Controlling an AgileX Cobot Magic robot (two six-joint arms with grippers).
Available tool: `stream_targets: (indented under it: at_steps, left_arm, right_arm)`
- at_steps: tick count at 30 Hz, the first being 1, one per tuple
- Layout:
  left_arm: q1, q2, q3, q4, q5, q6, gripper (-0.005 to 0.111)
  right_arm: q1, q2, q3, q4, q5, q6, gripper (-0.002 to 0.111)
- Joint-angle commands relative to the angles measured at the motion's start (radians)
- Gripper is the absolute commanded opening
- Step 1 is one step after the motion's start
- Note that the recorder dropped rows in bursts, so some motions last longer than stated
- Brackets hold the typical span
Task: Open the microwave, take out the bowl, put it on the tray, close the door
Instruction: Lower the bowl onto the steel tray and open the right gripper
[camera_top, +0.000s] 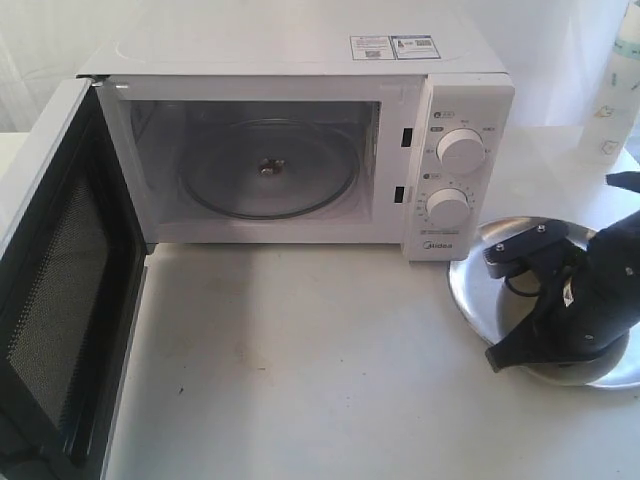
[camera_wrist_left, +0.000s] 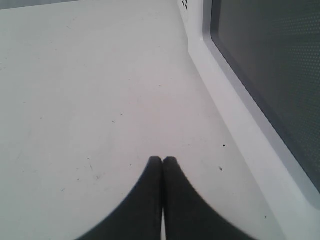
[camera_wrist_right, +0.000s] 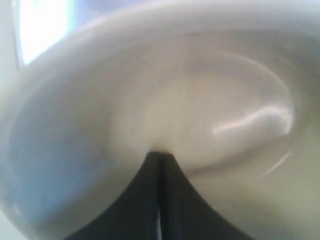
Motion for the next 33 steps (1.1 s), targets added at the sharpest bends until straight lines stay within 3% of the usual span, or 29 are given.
stream_targets:
  at_steps: [1,6,17,25,33]
  left_arm:
    - [-0.006,-0.002,-0.003,-0.009,0.002,0.000,0.000]
    - [-0.006,-0.002,-0.003,-0.009,0.002,0.000,0.000]
    - [-0.006,-0.002,-0.003,-0.009,0.002,0.000,0.000]
    - [-0.006,-0.002,-0.003,-0.009,0.002,0.000,0.000]
    - [-0.006,-0.002,-0.003,-0.009,0.002,0.000,0.000]
  right_arm:
    - [0.000,0.021,0.024,0.361,0.163,-0.333,0.000]
    - [0.000,0.017,0.024,0.452,0.254,-0.450,0.000]
    - [0.000,-0.095,0.024,0.389,-0.289,-0.464,0.000]
    - [-0.002,-0.009,0.024,0.392,-0.464,-0.464,0.000]
    - [-0.002,0.047,0.022,0.476,-0.762,-0.484,0.000]
